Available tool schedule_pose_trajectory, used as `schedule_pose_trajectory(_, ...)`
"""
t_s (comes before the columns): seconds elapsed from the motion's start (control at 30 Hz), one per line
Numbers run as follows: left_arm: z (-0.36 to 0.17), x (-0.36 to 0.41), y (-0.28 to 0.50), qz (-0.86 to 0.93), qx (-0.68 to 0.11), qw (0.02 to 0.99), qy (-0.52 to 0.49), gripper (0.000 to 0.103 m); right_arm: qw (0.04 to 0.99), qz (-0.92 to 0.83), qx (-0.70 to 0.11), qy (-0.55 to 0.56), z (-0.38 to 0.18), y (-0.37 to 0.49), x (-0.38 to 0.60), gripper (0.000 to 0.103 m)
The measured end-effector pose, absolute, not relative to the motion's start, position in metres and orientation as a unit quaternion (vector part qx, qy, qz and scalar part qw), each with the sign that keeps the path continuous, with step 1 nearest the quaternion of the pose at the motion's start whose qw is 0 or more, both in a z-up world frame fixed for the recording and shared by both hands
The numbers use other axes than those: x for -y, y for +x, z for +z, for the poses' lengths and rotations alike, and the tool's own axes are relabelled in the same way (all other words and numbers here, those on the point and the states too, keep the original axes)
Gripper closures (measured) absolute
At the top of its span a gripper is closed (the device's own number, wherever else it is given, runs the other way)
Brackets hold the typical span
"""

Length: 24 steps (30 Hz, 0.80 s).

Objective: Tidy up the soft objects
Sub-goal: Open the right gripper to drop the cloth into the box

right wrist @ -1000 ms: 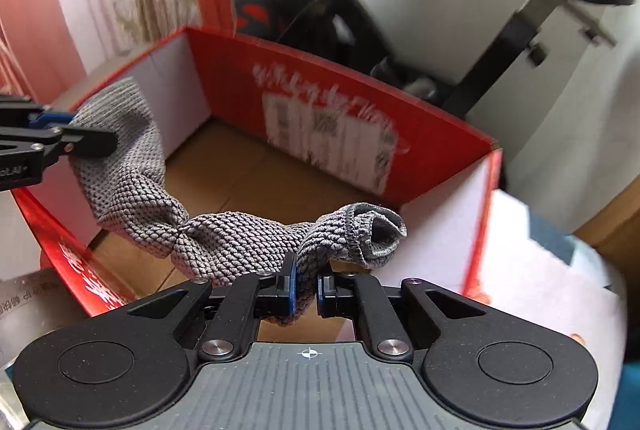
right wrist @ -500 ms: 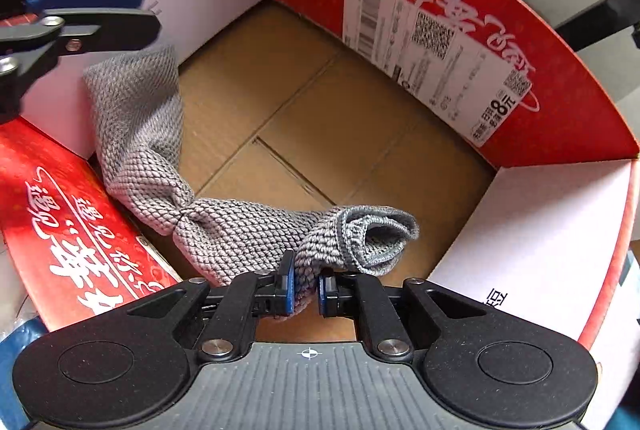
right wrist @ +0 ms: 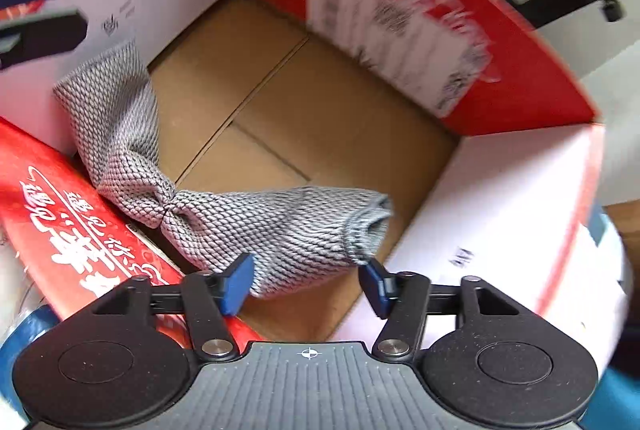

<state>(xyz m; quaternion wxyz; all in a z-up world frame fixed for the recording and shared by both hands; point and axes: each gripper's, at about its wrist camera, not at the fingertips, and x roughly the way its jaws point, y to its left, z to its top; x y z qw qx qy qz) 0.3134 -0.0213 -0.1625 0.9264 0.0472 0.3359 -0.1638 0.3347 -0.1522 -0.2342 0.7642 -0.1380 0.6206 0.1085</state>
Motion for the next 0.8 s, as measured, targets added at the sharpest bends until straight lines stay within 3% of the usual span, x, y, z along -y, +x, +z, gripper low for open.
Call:
schedule_pose_trajectory(0.07,-0.159,0.019,0.31,-0.161,-0.339,0.926,0.04,0.04,0.776,0.1,-0.61,-0.128,-0.22,0.328,0.158,0.04)
schedule_pose_trajectory(0.13,-0.155,0.019,0.304,-0.155,-0.335,0.929,0.041,0.024,0.786,0.098,-0.6,-0.117,-0.206,0.32,0.165,0.035)
schedule_pose_trajectory(0.2,-0.152,0.018,0.297,-0.148,-0.328,0.932,0.043,0.013,0.791,0.105,-0.592,-0.115,-0.195,0.313,0.17,0.011)
schedule_pose_trajectory(0.23,-0.15,0.018,0.293,-0.147,-0.326,0.933,0.044,0.009,0.793,0.105,-0.587,-0.122,-0.19,0.31,0.17,0.008)
schedule_pose_trajectory(0.5,-0.136,0.017,0.269,-0.122,-0.329,0.934,0.061,0.0,0.825,0.082,-0.548,-0.113,-0.161,0.28,0.165,0.001)
schedule_pose_trajectory(0.8,-0.127,0.008,0.242,-0.103,-0.333,0.935,0.059,0.0,0.837,0.087,-0.528,-0.113,-0.148,0.238,0.158,0.0)
